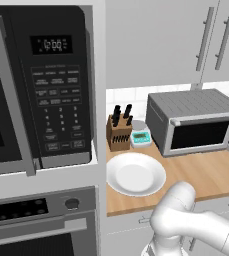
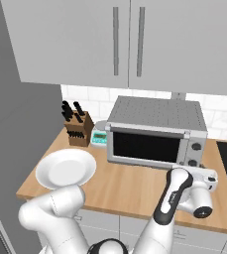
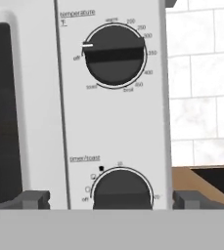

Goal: Pick up the kebab skewer and baguette bread, and place them inside the toaster oven. Close the toaster oven door and start by setting the timer.

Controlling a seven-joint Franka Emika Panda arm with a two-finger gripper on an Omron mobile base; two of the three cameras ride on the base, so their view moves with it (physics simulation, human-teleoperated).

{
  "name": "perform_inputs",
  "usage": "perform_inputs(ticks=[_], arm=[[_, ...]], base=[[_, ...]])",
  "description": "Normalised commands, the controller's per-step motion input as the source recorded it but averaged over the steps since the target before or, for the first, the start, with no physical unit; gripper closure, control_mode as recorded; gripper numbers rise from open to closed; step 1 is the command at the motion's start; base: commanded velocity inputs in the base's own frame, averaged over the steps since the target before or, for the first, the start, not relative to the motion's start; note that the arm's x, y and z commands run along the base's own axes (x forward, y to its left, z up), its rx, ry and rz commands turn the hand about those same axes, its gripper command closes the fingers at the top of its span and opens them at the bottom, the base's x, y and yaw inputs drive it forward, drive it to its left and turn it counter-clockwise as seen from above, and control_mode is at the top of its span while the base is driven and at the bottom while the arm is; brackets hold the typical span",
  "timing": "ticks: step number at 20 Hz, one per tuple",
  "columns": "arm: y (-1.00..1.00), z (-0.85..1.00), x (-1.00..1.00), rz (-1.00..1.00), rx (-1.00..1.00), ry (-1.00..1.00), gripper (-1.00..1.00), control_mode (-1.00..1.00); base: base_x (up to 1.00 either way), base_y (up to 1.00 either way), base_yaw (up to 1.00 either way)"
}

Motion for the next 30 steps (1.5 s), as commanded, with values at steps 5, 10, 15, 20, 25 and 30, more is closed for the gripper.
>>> perform_inputs(ticks=[5, 10, 15, 20, 25, 30], arm=[[0.00, -0.11, 0.09, 0.00, 0.00, 0.00, -1.00, -1.00], [0.00, -0.03, 0.08, 0.00, 0.00, 0.00, -1.00, -1.00], [0.00, 0.00, 0.06, 0.00, 0.00, 0.01, -1.00, -1.00], [0.00, 0.00, 0.01, 0.00, 0.00, 0.01, 1.00, -1.00], [0.00, 0.00, 0.00, 0.00, 0.00, 0.00, 1.00, -1.00], [0.00, 0.00, 0.00, 0.00, 0.00, 0.00, 1.00, -1.00]], base=[[0.00, 0.00, 0.00], [0.00, 0.00, 0.00], [0.00, 0.00, 0.00], [0.00, 0.00, 0.00], [0.00, 0.00, 0.00], [0.00, 0.00, 0.00]])
